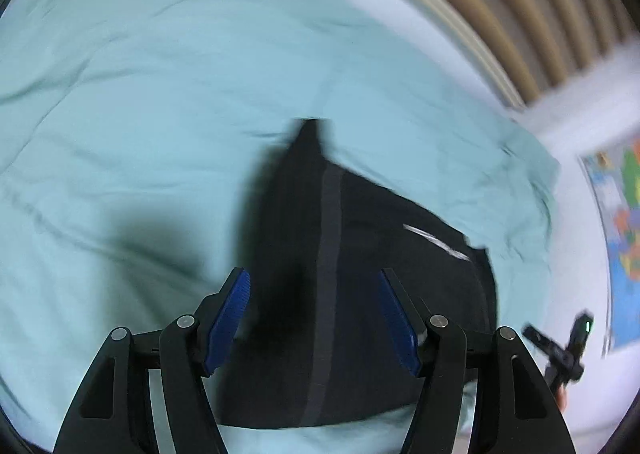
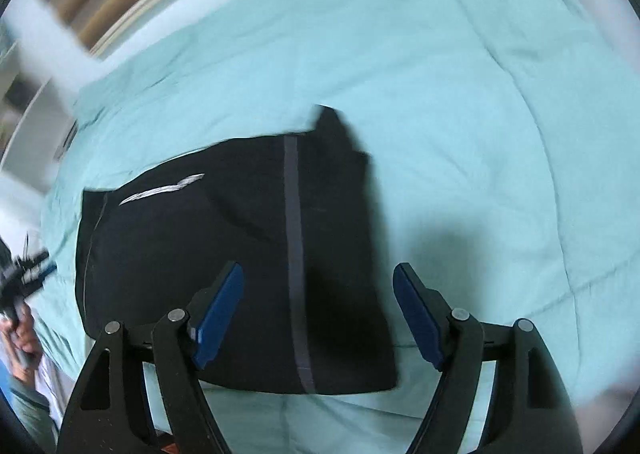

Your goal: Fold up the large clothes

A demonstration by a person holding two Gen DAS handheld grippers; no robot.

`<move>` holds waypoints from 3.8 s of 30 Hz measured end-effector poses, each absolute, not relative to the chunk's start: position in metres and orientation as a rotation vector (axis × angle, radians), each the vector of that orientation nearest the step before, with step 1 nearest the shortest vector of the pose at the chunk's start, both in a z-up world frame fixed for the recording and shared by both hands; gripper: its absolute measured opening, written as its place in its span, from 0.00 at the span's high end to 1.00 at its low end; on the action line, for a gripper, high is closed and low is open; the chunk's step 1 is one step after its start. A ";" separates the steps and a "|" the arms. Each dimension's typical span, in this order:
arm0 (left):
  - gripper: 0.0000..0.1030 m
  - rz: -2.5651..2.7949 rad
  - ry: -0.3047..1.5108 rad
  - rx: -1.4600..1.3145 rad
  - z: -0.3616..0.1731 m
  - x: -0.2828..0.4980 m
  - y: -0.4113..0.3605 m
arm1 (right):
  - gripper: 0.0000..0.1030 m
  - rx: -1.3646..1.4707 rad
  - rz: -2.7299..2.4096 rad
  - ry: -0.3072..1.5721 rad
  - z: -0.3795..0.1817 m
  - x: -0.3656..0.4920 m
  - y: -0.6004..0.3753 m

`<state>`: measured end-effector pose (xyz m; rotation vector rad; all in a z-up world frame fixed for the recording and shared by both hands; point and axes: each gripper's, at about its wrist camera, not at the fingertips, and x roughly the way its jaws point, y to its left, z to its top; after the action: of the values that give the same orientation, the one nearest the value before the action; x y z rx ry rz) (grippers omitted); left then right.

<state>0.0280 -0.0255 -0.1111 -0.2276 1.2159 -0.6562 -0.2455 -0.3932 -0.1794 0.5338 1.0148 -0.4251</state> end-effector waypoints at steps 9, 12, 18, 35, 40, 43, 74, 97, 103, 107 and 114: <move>0.35 -0.593 1.269 0.108 -0.200 -0.023 -0.091 | 0.20 0.353 -0.476 1.265 -0.273 -0.186 -0.305; 0.35 -0.585 1.240 0.195 -0.200 -0.033 -0.100 | 0.19 0.311 -0.506 1.279 -0.284 -0.183 -0.297; 0.35 -0.584 1.217 0.177 -0.170 -0.037 -0.092 | 0.19 0.384 -0.507 1.297 -0.261 -0.184 -0.303; 0.34 -0.476 0.866 0.257 0.017 -0.100 -0.121 | 0.16 0.241 -0.603 0.926 -0.053 -0.187 -0.210; 0.34 -0.464 0.873 0.260 0.036 -0.106 -0.117 | 0.16 0.203 -0.612 0.912 -0.039 -0.188 -0.197; 0.34 -0.457 0.886 0.266 0.035 -0.106 -0.118 | 0.16 0.209 -0.597 0.926 -0.040 -0.186 -0.194; 0.34 -0.409 0.985 0.293 0.001 -0.099 -0.126 | 0.16 0.288 -0.525 1.023 -0.081 -0.166 -0.196; 0.34 -0.386 1.026 0.324 -0.013 -0.099 -0.124 | 0.16 0.326 -0.498 1.032 -0.090 -0.161 -0.189; 0.34 -0.383 1.029 0.337 -0.015 -0.101 -0.125 | 0.16 0.327 -0.495 1.045 -0.094 -0.161 -0.188; 0.34 -0.380 1.035 0.338 -0.016 -0.100 -0.124 | 0.16 0.329 -0.493 1.052 -0.095 -0.161 -0.187; 0.34 -0.377 1.035 0.342 -0.017 -0.101 -0.125 | 0.16 0.334 -0.492 1.056 -0.097 -0.162 -0.186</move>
<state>-0.1006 -0.1249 -0.0169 0.3417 1.0350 -0.3772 -0.1622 -0.1863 -0.0974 0.3343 1.0563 -0.4920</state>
